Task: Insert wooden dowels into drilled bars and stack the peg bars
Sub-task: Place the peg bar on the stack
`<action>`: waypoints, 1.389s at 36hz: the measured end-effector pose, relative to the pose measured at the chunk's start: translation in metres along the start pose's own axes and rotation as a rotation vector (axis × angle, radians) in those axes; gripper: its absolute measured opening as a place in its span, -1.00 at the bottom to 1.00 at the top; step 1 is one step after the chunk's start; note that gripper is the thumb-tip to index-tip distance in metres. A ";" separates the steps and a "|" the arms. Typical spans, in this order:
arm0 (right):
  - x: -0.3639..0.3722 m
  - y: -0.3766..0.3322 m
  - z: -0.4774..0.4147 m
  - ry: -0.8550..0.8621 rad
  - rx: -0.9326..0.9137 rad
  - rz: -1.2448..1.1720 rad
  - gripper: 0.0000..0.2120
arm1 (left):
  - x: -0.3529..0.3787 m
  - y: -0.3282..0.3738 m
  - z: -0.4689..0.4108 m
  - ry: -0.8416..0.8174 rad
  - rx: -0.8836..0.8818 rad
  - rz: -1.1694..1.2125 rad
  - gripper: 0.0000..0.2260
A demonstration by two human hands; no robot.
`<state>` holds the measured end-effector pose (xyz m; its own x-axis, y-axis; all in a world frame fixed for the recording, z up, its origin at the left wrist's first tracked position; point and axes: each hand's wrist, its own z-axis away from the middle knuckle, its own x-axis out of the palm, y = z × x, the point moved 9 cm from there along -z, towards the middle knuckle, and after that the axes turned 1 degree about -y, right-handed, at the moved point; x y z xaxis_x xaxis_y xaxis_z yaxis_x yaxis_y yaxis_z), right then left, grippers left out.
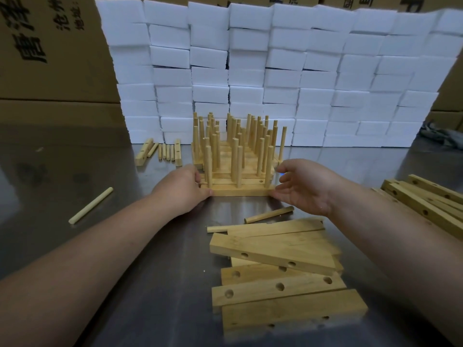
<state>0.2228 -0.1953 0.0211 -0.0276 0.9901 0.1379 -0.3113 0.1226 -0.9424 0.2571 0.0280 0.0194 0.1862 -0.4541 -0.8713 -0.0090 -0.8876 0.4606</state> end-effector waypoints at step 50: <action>0.047 0.002 0.025 -0.216 -0.467 1.757 -0.84 | 0.024 0.078 0.061 -0.579 0.377 -0.167 -0.98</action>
<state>0.1975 -0.1505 0.0331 -0.1118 -0.0414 -0.9929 0.4684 -0.8834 -0.0159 0.2010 -0.0573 0.0240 -0.3365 -0.1852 -0.9233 -0.3847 -0.8679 0.3143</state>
